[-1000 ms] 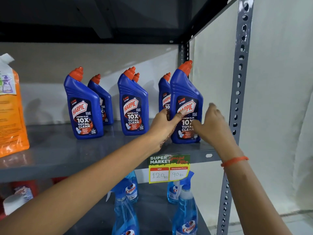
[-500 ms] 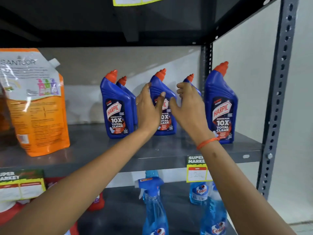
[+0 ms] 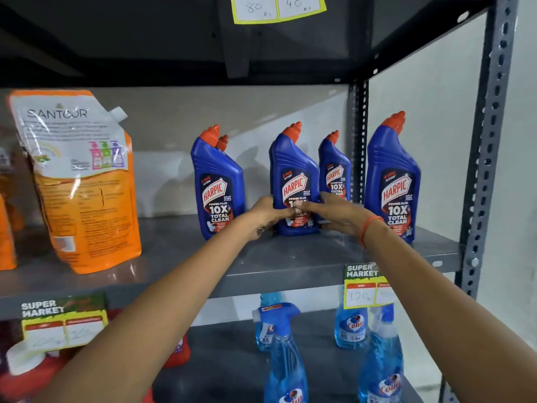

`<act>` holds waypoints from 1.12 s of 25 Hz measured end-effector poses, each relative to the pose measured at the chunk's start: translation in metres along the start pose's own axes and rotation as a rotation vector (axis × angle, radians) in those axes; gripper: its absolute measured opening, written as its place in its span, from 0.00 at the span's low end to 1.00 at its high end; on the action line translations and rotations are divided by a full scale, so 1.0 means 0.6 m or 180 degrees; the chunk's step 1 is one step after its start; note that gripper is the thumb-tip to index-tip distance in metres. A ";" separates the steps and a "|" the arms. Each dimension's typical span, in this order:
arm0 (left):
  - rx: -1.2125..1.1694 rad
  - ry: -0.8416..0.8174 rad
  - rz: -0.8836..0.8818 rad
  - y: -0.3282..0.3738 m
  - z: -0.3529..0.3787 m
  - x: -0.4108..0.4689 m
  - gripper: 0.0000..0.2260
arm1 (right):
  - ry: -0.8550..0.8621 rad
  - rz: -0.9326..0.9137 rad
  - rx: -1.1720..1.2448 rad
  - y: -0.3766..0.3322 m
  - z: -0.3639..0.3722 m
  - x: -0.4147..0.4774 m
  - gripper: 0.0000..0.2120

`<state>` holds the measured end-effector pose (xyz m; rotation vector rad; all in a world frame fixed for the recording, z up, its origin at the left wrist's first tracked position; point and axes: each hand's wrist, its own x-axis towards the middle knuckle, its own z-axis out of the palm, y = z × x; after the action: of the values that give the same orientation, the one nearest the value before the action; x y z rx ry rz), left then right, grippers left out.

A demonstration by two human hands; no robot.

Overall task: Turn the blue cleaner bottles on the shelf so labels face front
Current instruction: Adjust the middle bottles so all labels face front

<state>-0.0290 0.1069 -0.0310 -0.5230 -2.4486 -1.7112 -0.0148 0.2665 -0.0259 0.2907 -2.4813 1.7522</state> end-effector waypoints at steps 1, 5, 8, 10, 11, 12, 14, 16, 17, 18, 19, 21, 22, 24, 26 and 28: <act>-0.0054 -0.0061 -0.0006 0.002 -0.001 -0.009 0.22 | -0.0026 -0.0049 -0.0013 0.001 -0.002 -0.007 0.28; -0.0057 -0.0072 0.0026 0.014 0.001 -0.056 0.24 | -0.0186 -0.0070 0.0012 0.002 -0.012 -0.046 0.20; -0.0055 -0.0103 0.0022 0.028 0.002 -0.093 0.24 | -0.0461 -0.0009 0.0129 -0.001 -0.024 -0.080 0.10; -0.0107 -0.0118 -0.0049 0.037 0.003 -0.114 0.23 | -0.0542 -0.0049 0.0159 -0.004 -0.028 -0.098 0.10; -0.0128 -0.0120 -0.0081 0.040 0.004 -0.121 0.22 | -0.0555 -0.0074 0.0182 -0.006 -0.028 -0.105 0.11; -0.0151 -0.0117 -0.0109 0.042 0.006 -0.125 0.22 | -0.0545 -0.0087 0.0206 -0.006 -0.027 -0.107 0.13; -0.0218 -0.0074 -0.0164 0.046 0.008 -0.133 0.23 | -0.0493 -0.0086 0.0218 -0.007 -0.025 -0.112 0.16; -0.0306 -0.0027 -0.0184 0.047 0.010 -0.136 0.22 | -0.0436 -0.0039 0.0191 -0.006 -0.024 -0.114 0.17; -0.0333 -0.0004 -0.0190 0.046 0.011 -0.138 0.22 | -0.0439 0.0000 0.0195 -0.006 -0.024 -0.116 0.18; -0.0337 0.0010 -0.0199 0.045 0.012 -0.138 0.23 | -0.0438 0.0044 0.0199 -0.008 -0.024 -0.120 0.20; -0.0307 0.0019 -0.0218 0.044 0.013 -0.139 0.24 | -0.0397 0.0062 0.0186 -0.010 -0.022 -0.125 0.22; -0.0124 0.0074 -0.0255 0.047 0.013 -0.139 0.26 | 0.0053 -0.0212 -0.0078 -0.016 -0.013 -0.136 0.26; 0.0054 0.0170 -0.0242 0.050 0.012 -0.141 0.27 | 0.0556 -0.0564 -0.0262 -0.021 -0.005 -0.141 0.26; 0.0541 0.0621 0.0022 0.056 0.007 -0.143 0.27 | 0.1737 -0.1541 -0.0360 -0.039 0.016 -0.156 0.21; 0.0995 0.1373 0.0741 0.057 -0.004 -0.148 0.22 | 0.2408 -0.2301 -0.0311 -0.068 0.044 -0.167 0.16; 0.1162 0.2015 0.1465 0.052 -0.021 -0.157 0.15 | 0.2631 -0.2725 -0.0430 -0.096 0.076 -0.165 0.14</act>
<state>0.0682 0.0842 -0.0252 -0.3797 -1.9181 -1.0119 0.0957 0.2153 -0.0064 0.4186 -1.5165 1.0263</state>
